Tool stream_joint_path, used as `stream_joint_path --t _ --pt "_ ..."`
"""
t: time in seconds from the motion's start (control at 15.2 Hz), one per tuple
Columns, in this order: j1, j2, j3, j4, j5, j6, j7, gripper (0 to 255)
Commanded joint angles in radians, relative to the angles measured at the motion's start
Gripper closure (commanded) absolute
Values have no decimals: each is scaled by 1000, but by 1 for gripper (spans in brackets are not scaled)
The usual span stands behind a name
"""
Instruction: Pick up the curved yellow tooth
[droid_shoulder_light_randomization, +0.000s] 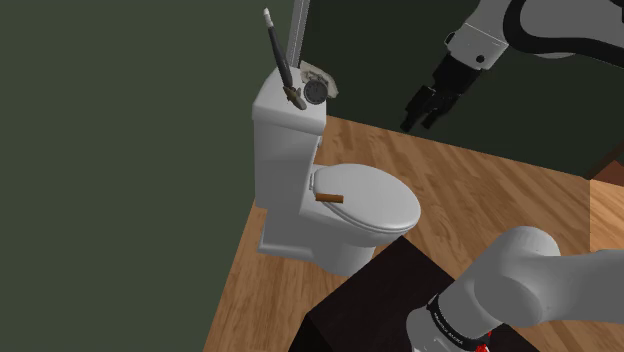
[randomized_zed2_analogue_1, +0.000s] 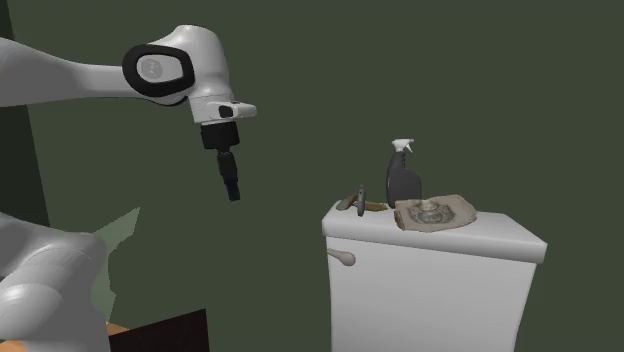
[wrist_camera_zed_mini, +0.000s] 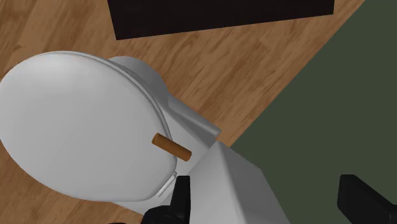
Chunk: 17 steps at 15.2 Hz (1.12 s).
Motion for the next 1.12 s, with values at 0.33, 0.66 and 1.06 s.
stream_joint_path --t 0.33,0.66,1.06 --pt "29 214 -7 127 -14 69 -60 0" --pt "54 423 -8 283 -22 106 -118 0" --pt "77 673 0 510 -30 108 -183 0"
